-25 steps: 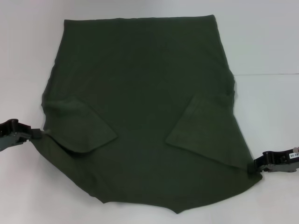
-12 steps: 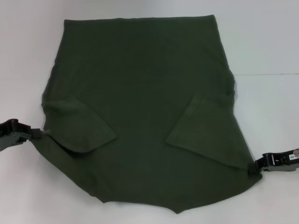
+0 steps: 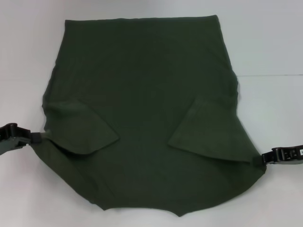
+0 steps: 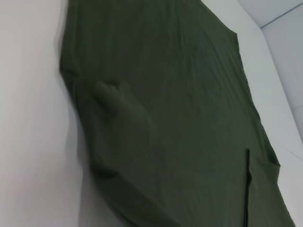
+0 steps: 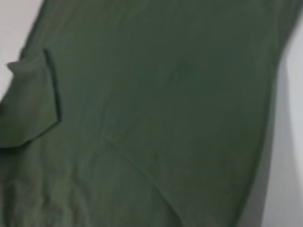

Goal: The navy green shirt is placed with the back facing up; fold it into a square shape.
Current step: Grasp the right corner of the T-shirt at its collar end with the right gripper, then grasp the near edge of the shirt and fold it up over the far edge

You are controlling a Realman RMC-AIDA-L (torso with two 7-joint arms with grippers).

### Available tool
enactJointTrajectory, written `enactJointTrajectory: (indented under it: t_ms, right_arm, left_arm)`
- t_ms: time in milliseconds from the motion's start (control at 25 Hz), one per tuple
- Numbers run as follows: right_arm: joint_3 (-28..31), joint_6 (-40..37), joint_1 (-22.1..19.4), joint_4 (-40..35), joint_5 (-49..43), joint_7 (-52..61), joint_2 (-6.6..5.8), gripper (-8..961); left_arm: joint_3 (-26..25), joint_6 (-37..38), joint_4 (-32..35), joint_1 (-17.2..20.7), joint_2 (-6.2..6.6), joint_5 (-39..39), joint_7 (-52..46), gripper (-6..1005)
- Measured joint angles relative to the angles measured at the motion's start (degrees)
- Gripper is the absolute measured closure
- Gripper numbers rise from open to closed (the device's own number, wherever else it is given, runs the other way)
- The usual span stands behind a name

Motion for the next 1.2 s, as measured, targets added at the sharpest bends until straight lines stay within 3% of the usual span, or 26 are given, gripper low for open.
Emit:
enactJointTrajectory:
  t_ms: [520, 920, 1200]
  right_arm:
    - [6.5, -8.6, -2.7, -0.8, 0.5, -13.1, -2.19, 918]
    - [12.8, -20.3, -6.5, -2.8, 0.9, -25.6, -2.85, 918]
    - [14.2, -24.6, -8.7, -3.7, 1.1, -28.7, -4.16, 918]
  left_arm:
    - [-0.3, 8.9, 1.1, 0.8, 0.77, -3.0, 5.3, 963]
    - [-0.4, 17.1, 4.1, 4.3, 0.78, -3.0, 5.4, 962]
    - [-2.5, 24.3, 5.3, 6.1, 0.78, -2.9, 5.3, 963]
